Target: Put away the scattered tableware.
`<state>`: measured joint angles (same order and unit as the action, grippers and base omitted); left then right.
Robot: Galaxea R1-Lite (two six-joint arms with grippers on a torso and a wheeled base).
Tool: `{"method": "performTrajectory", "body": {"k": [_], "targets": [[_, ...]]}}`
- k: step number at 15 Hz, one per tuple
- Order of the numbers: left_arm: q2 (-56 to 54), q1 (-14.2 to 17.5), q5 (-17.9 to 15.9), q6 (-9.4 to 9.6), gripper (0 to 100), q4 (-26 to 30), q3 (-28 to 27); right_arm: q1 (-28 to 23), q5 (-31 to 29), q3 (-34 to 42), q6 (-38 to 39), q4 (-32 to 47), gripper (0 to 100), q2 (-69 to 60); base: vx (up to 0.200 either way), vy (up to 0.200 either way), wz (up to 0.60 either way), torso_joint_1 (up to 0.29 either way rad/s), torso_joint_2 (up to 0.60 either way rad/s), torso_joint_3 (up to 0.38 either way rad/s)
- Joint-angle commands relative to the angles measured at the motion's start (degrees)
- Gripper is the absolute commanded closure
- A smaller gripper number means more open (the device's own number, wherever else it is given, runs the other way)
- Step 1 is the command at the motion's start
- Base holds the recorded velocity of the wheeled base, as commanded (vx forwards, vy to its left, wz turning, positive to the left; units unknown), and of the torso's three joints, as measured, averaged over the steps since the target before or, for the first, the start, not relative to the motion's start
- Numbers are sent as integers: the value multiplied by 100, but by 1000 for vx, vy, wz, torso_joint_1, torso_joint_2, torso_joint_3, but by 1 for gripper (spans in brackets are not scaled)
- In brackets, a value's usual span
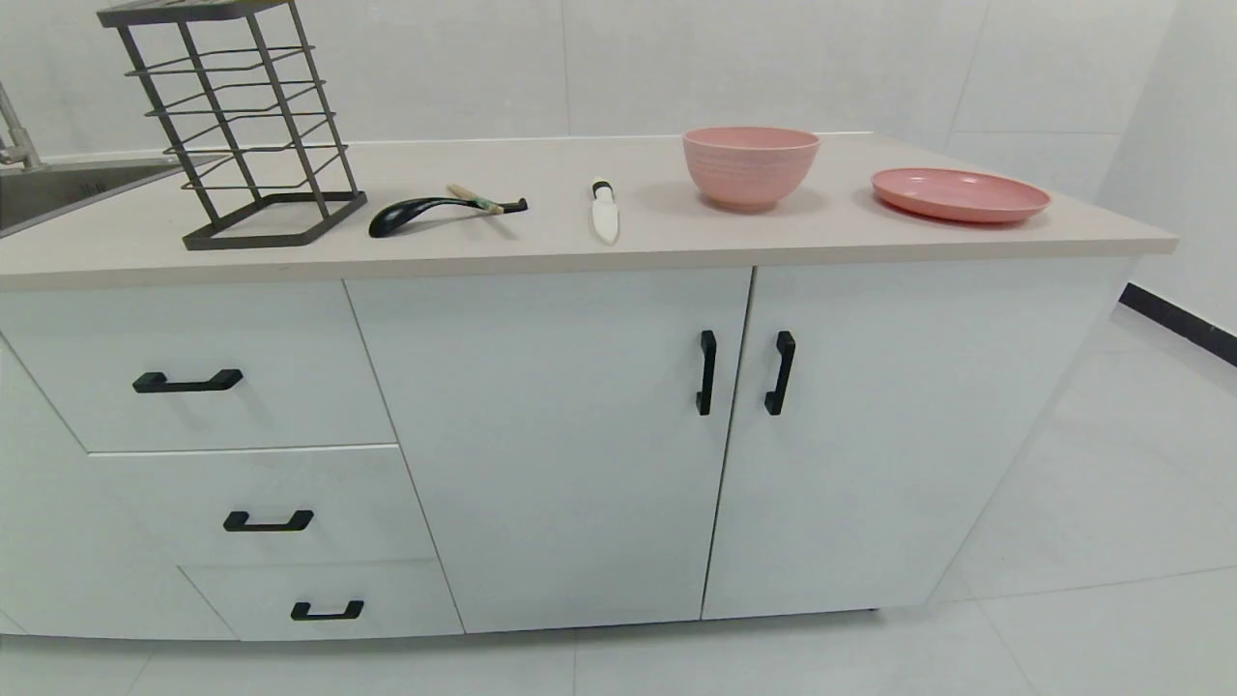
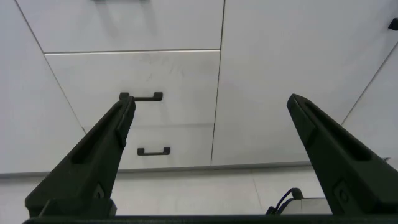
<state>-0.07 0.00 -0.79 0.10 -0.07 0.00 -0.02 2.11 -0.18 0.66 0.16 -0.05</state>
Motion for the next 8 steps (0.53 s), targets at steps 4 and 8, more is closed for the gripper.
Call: {"method": "performTrajectory", "body": {"k": [4, 8], "targets": [[7, 0, -9, -10, 0, -1, 0, -6, 79, -562, -224, -983, 0, 14, 0, 0, 0, 0, 0, 0], [7, 0, 0, -27, 0, -1, 0, 240, 1011, -1854, -101, -455, 0, 945, 0, 0, 0, 0, 0, 0]]}}
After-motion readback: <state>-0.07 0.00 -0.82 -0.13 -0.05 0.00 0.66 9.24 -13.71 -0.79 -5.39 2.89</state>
